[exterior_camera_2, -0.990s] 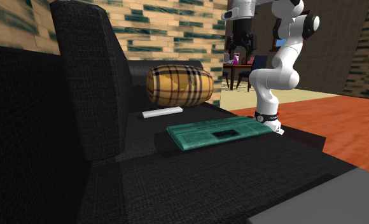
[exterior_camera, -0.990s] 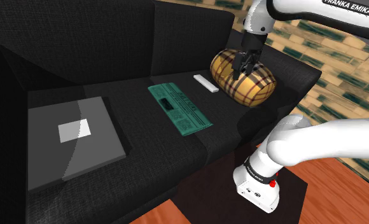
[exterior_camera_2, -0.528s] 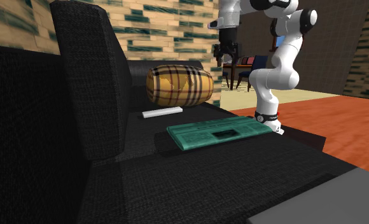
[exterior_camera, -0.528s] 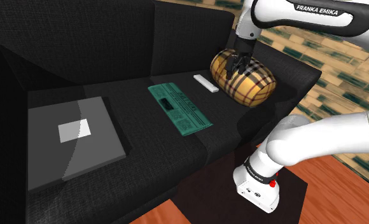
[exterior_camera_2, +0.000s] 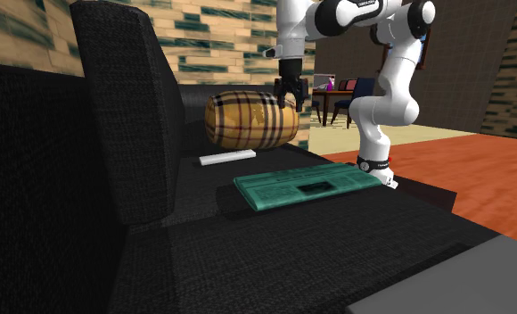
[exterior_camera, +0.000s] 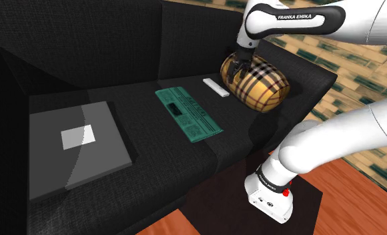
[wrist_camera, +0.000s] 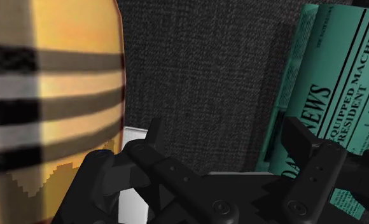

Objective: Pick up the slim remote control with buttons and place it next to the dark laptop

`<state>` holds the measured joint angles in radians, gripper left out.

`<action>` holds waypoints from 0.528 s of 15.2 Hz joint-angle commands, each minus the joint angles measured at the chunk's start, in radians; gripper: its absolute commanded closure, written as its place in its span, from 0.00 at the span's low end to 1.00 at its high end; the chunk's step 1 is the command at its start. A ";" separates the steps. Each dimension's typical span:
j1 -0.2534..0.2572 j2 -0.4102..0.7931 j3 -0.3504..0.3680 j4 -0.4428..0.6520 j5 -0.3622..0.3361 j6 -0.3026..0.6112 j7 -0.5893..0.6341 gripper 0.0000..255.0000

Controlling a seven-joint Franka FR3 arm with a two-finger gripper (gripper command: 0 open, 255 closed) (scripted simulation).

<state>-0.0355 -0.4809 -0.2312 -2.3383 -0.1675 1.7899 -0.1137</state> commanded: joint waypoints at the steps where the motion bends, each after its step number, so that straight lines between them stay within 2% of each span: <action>1: -0.001 0.080 -0.031 0.027 0.003 0.062 -0.032 0.00; 8: -0.006 0.337 -0.115 0.151 0.062 0.211 -0.155 0.00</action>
<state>-0.0380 -0.1797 -0.3327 -2.2046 -0.1156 1.9799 -0.2449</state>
